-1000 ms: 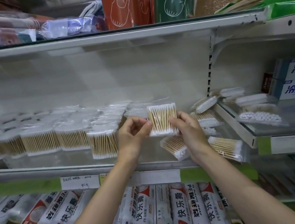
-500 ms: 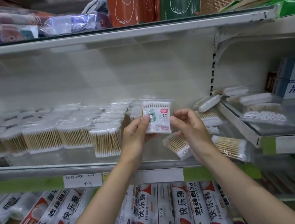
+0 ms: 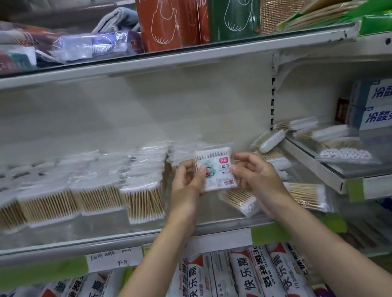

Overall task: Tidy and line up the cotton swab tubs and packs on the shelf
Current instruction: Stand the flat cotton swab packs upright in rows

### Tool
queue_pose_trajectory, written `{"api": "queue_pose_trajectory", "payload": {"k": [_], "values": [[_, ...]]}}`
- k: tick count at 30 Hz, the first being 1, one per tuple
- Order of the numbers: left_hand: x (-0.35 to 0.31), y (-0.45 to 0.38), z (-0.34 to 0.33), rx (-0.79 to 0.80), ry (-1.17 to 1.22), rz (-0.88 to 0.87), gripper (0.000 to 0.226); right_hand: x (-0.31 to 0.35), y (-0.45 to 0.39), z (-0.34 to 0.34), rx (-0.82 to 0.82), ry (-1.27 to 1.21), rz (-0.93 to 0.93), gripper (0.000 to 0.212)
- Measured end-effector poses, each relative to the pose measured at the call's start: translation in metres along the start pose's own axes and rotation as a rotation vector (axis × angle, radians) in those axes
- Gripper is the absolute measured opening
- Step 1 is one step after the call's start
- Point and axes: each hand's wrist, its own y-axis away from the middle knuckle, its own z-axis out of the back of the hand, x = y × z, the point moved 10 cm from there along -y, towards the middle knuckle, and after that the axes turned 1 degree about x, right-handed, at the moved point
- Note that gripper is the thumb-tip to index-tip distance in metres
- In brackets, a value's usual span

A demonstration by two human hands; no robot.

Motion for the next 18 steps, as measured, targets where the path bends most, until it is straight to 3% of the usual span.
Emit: {"api": "queue_pose_trajectory", "payload": {"k": [6,11,16,18], "values": [[-0.01,0.001,-0.002,0.046,-0.096,-0.076,0.016,0.006,0.001,-0.002,-0.003,0.023,0.044,0.015],[-0.066,-0.001,-0.005,0.054,-0.62,-0.375,0.01,0.029,-0.007,-0.006,-0.005,0.117,0.115,0.003],[-0.114,-0.015,0.01,0.038,-0.945,-0.445,0.037,0.046,-0.018,-0.035,0.078,0.274,0.187,0.008],[-0.117,-0.017,0.012,0.067,-1.083,-0.475,0.037,0.043,-0.021,-0.047,0.1,0.288,0.19,0.01]]}}
